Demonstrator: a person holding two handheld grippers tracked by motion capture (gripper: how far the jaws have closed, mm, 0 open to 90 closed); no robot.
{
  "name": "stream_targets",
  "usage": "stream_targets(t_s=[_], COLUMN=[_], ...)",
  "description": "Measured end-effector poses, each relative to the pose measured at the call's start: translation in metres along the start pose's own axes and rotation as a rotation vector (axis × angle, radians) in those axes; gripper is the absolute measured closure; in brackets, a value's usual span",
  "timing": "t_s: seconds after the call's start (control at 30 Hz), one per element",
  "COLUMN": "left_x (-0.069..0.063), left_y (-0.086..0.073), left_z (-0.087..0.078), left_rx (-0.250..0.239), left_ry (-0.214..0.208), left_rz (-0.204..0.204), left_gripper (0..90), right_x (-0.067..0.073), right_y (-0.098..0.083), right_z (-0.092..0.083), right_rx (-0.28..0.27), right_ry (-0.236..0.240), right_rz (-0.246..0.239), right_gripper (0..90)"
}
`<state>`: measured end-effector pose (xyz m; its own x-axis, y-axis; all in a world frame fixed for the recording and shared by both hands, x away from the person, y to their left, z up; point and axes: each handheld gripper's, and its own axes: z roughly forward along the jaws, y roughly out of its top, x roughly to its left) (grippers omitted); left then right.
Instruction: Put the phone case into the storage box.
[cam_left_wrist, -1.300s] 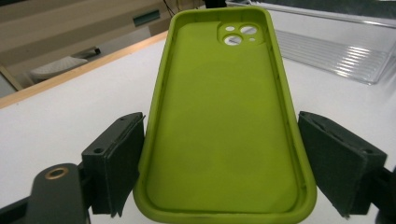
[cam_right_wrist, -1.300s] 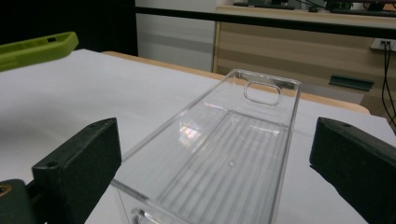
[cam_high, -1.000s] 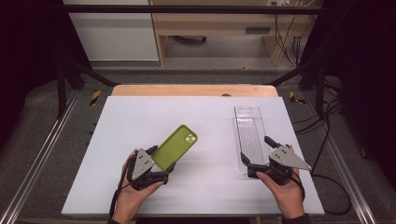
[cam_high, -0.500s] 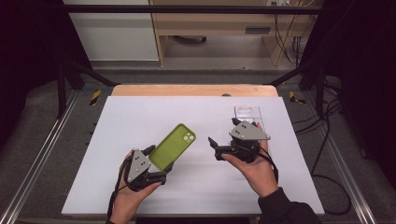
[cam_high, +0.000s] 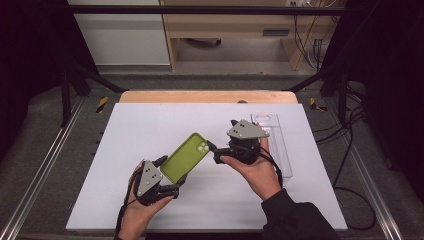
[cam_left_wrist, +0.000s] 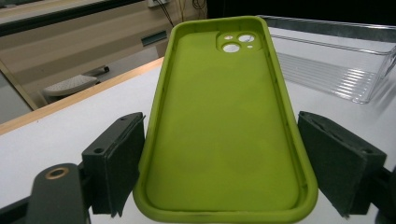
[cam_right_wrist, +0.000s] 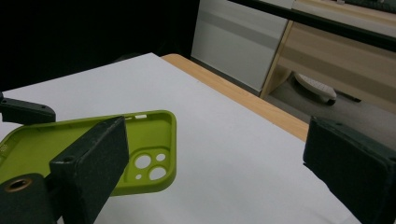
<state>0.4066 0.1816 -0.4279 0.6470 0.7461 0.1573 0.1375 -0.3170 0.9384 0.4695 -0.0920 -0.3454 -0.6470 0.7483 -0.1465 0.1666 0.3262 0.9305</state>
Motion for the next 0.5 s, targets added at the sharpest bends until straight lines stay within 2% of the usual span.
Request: stream_targets(t_s=[0.2, 0.37, 0.5], left_x=[0.0, 0.001, 0.002], left_y=[0.001, 0.001, 0.001], left_z=[-0.001, -0.001, -0.002], left_rx=[-0.01, -0.011, -0.01], left_ry=[0.004, 0.001, 0.001], left_rz=[0.009, 0.008, -0.007], left_gripper=[16.7, 16.7, 16.8], right_x=[0.004, 0.008, 0.011], right_y=[0.0, -0.003, -0.006], right_z=[0.013, 0.022, 0.027], right_rx=[0.008, 0.024, 0.039], right_ry=[0.037, 0.079, 0.107], right_rz=[0.065, 0.092, 0.095], right_gripper=[6.8, 5.8, 5.8])
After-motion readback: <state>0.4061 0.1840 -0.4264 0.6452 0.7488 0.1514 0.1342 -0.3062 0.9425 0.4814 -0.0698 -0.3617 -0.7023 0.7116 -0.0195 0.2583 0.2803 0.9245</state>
